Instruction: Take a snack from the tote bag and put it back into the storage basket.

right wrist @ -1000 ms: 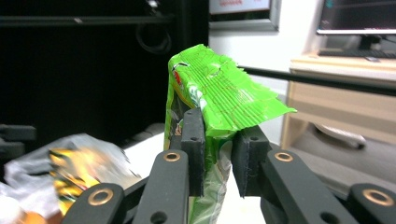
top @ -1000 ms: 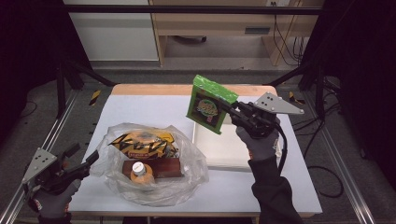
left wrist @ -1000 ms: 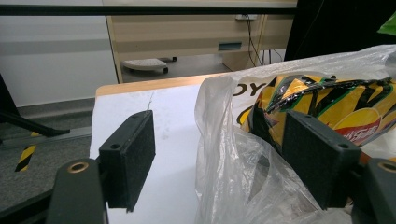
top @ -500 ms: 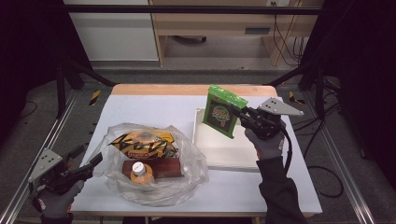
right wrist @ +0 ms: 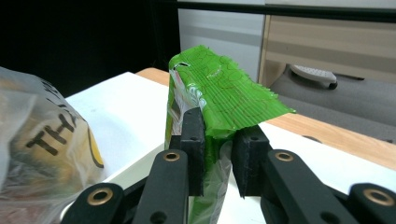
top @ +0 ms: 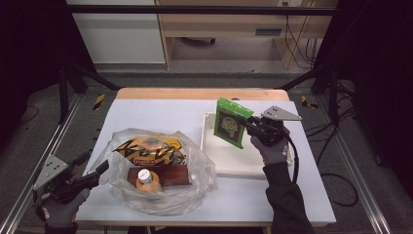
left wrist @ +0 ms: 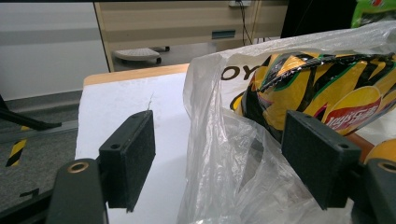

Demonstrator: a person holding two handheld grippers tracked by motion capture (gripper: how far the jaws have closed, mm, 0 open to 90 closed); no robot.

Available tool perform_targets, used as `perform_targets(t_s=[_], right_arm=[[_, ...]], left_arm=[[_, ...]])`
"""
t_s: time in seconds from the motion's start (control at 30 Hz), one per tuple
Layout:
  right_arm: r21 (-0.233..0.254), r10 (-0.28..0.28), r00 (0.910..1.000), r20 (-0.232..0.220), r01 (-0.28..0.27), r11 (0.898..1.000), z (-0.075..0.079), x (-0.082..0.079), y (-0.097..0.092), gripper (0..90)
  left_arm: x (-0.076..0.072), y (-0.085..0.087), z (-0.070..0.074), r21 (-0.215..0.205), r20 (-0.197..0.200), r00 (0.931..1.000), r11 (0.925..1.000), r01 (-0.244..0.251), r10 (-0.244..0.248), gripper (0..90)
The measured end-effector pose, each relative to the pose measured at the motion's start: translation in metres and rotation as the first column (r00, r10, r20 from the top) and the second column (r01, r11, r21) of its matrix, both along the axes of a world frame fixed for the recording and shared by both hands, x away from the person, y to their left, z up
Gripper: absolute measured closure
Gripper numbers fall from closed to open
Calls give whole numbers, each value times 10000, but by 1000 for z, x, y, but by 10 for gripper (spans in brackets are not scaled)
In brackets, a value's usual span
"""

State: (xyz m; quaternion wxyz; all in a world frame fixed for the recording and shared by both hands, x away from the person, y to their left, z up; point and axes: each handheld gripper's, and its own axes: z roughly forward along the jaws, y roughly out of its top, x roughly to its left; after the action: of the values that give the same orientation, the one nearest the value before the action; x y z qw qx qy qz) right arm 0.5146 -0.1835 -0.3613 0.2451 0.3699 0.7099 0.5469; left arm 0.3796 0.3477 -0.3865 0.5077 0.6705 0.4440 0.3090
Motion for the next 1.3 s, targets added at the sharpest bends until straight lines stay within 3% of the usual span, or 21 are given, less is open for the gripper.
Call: perform_targets(t_s=[0.47, 0.83, 1.1, 1.3], right_arm=[[-634, 107, 9982, -595, -145, 9979, -36, 35, 23, 763], [-465, -101, 9968, -790, 64, 9989, -49, 52, 25, 755], [-189, -706, 9923, -1016, 690, 9974, -58, 63, 20, 729], [-387, -1248, 9872, -996, 1215, 9918, -64, 70, 21, 675]], left_arm=[[2, -2, -1, 70, -33, 10000, 10000, -55, 55, 254], [4, -3, -3, 143, -120, 9999, 9999, -5, 6, 253], [4, -3, -4, 145, -122, 9999, 9999, -7, 9, 254], [5, -3, -4, 120, -157, 9999, 9999, -1, 2, 254]])
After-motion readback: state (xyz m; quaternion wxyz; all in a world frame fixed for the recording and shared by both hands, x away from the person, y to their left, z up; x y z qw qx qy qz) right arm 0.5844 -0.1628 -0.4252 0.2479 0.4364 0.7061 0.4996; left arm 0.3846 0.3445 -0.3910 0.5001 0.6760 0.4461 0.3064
